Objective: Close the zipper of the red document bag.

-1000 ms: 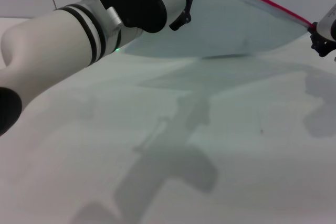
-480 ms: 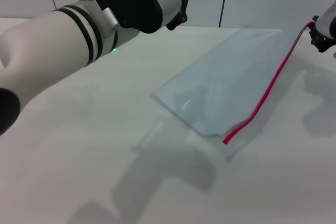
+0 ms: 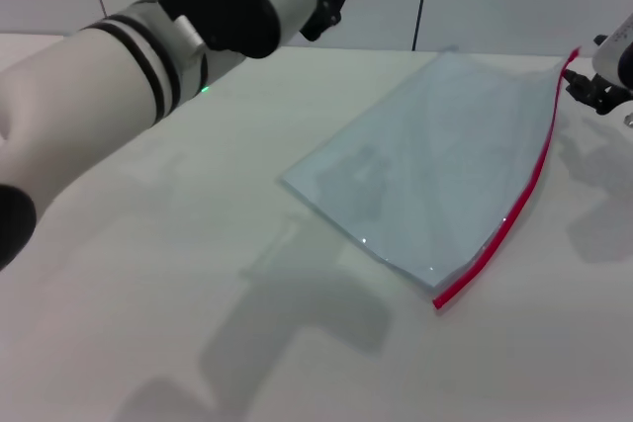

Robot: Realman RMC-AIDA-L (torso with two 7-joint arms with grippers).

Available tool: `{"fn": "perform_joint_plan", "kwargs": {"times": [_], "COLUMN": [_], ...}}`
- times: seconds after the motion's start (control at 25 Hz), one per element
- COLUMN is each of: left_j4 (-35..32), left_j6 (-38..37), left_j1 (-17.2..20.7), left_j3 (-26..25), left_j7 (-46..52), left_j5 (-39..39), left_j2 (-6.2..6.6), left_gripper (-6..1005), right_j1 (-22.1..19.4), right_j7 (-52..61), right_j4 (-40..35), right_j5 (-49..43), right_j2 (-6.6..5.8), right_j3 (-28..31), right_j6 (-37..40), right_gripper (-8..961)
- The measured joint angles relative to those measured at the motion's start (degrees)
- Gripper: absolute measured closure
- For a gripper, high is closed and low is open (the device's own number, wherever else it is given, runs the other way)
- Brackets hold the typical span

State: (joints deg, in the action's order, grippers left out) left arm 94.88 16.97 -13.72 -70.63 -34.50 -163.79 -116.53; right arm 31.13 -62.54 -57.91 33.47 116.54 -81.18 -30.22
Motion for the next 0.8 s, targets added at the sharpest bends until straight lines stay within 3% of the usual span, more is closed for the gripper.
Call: {"fn": "perform_joint_plan", "kwargs": {"times": [0.16, 0.28, 0.6, 0.8], "left_j4": [-1.0, -1.3, -1.9, -4.4], "left_j6": [-2.4, -2.5, -4.4, -10.2], "left_j1": [0.4, 0.3, 0.5, 0.8], "left_j3": [-0.2, -0.7, -1.0, -1.1], "left_j7": [0.7, 2.0, 2.5, 4.1], "left_j5": [0.5, 0.7, 0.8, 0.8], "left_j2": [-0.06, -0.01, 0.00, -0.07], "left_gripper": [615, 532, 375, 282], "right_j1": [-0.5, -0.7, -1.8, -8.7], "right_j7": [3.0, 7.4, 24.0, 31.9], "right_j4": [-0.3, -0.4, -2.9, -12.2], "right_j5": [-0.2, -3.9, -19.9, -18.1], "right_j2": [0.04, -0.10, -0.04, 0.22], "right_j3": [-0.7, 0.0, -0.2, -6.5], "right_j6": [1.7, 2.4, 3.9, 12.4], "right_gripper": [546, 297, 264, 266]}}
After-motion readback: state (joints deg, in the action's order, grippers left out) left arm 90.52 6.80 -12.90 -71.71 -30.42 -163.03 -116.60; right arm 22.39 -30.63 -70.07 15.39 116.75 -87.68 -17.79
